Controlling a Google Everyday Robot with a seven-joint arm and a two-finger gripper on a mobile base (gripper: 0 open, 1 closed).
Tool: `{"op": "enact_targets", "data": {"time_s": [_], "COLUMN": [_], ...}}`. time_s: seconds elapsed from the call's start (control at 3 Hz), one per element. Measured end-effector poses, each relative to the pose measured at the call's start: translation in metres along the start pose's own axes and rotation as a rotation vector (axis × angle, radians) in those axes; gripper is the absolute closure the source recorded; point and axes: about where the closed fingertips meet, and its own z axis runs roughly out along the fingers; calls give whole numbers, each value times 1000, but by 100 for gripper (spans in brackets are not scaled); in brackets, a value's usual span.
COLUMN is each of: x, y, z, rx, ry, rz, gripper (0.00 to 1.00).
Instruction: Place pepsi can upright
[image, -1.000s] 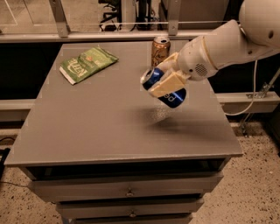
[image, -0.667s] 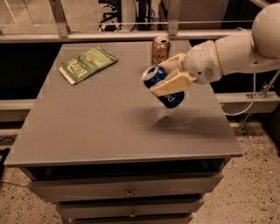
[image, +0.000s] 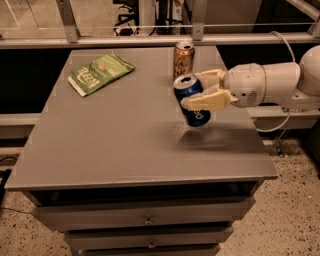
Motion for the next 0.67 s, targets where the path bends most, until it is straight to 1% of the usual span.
{"op": "enact_targets", "data": {"time_s": [0.33,0.67], "x": [5,14], "y": [0,2], "z": [-10,-24], "rx": [-3,11], "ry": [-91,-199], "rz": [10,7], "gripper": [100,100]}}
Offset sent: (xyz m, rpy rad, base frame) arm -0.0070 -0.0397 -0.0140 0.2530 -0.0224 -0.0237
